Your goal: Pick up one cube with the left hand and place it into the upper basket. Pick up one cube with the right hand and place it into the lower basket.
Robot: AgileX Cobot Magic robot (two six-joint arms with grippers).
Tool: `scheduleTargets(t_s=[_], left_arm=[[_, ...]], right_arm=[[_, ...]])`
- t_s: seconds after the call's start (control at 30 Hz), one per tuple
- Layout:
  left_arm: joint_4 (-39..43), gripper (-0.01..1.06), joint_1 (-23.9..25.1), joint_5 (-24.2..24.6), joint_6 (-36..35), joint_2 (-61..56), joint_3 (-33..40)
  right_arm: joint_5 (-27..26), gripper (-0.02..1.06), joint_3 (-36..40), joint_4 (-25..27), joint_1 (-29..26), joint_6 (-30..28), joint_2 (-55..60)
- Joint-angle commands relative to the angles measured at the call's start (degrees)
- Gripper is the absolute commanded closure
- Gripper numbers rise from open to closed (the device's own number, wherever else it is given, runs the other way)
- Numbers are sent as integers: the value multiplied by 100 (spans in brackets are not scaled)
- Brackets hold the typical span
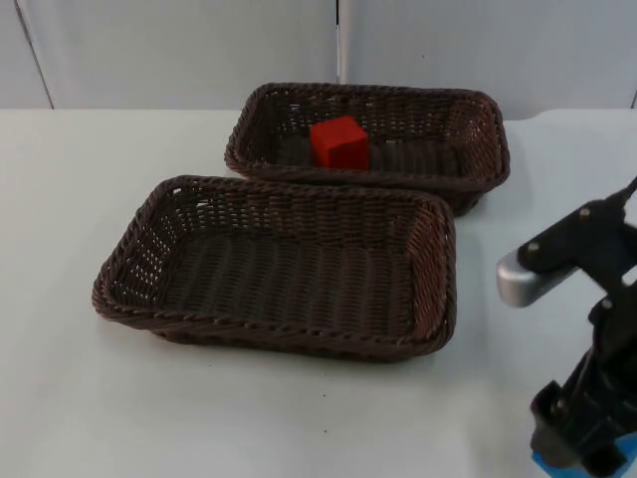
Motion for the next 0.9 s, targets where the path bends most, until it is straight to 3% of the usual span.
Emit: scheduleTargets(t_s=[0.0, 0.4, 0.47, 0.57, 0.7, 0.73, 0.77, 0.87], left_arm=[[67, 3, -20, -33, -41, -38, 9], [67, 3, -20, -33, -41, -38, 9], [67, 3, -20, -33, -41, -38, 9], [67, 3, -20, -22, -41, -38, 9], [67, 3, -20, -22, -41, -38, 9], [67, 3, -20, -22, -41, -38, 9], [67, 3, -20, -22, -41, -38, 9], [67, 3, -20, -33, -41, -38, 9]], right_arm=[[-221, 19, 19, -49, 27, 28, 169], [-638, 29, 19, -98, 27, 62, 754], [-575, 42, 19, -191, 27, 121, 754], [-535, 52, 19, -235, 27, 244, 754], [-490, 90, -4, -234, 27, 243, 563], [-490, 90, -4, -234, 27, 243, 563], [-506, 101, -4, -234, 27, 243, 446], [-378, 104, -4, -234, 27, 254, -168]])
